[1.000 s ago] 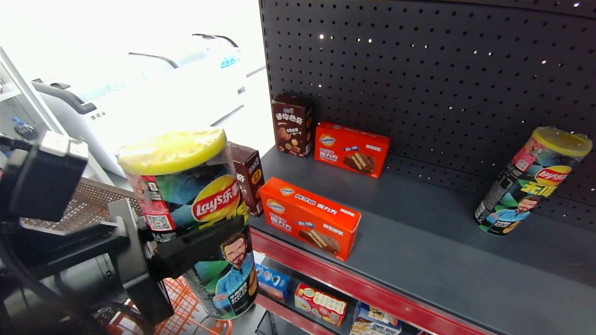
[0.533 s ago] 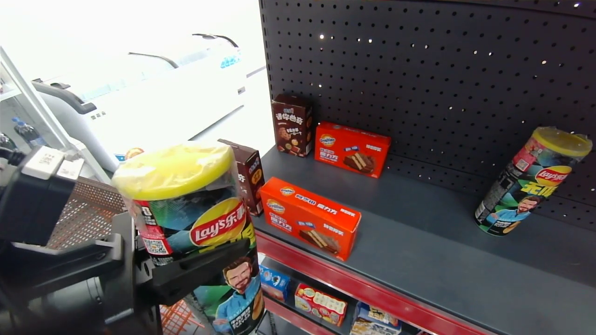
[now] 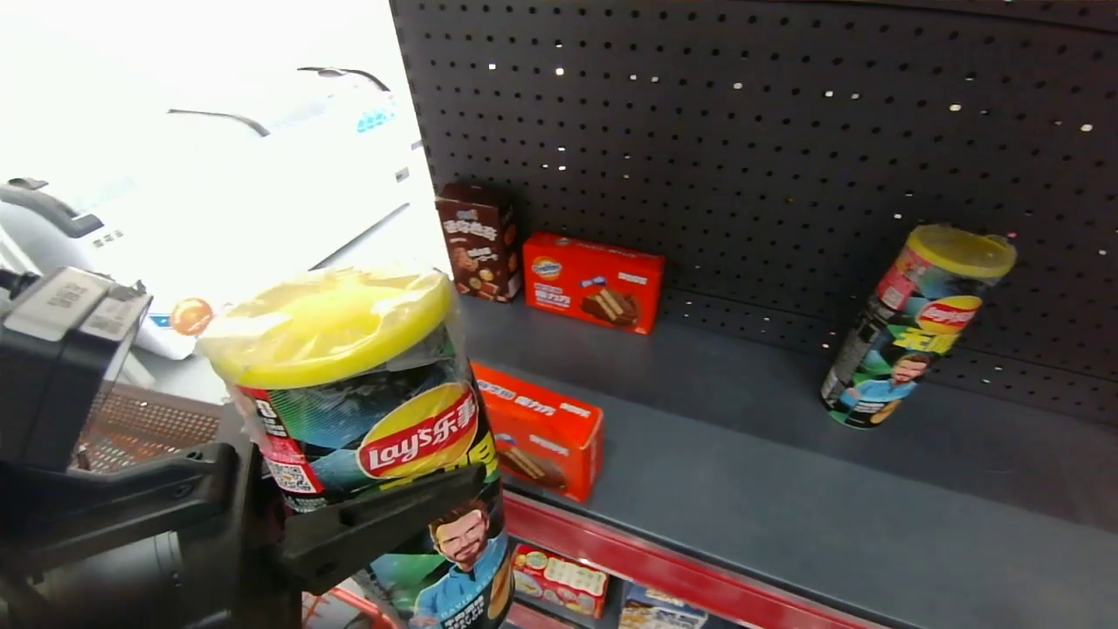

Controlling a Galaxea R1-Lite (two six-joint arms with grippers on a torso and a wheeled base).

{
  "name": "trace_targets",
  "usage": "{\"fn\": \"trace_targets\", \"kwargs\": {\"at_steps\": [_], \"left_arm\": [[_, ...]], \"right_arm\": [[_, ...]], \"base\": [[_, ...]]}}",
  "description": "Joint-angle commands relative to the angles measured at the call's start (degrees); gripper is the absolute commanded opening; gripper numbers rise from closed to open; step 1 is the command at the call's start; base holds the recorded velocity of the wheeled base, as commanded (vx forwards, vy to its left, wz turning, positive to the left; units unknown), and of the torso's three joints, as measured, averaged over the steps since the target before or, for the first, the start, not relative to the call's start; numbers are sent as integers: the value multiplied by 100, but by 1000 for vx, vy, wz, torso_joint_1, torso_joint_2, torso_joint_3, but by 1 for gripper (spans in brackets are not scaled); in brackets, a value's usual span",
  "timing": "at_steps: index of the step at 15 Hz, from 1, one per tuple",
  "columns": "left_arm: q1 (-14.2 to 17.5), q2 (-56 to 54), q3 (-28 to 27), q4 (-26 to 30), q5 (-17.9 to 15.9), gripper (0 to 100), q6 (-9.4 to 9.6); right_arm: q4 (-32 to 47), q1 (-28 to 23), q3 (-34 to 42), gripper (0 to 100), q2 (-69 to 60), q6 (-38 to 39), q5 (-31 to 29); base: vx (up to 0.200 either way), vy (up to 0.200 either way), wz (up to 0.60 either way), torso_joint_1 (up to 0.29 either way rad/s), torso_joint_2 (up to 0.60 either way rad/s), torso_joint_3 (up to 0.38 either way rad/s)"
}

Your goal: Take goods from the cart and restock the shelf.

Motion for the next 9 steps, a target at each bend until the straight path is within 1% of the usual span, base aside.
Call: {"fn": "trace_targets", "kwargs": {"at_steps": [1, 5, 9], "left_arm": [[-2, 36, -30, -5, -7, 0, -11], [15, 36, -22, -5, -16, 0, -11], [59, 28, 5, -5, -7, 0, -11]], "right_arm": [[0, -2, 0, 100, 9, -2, 4], [0, -2, 0, 100, 9, -2, 4], [0, -2, 0, 100, 9, 7, -5]], "base": [[0, 0, -600, 2, 2, 7], [0, 0, -600, 5, 2, 4], [0, 0, 0, 0, 0, 0]]}}
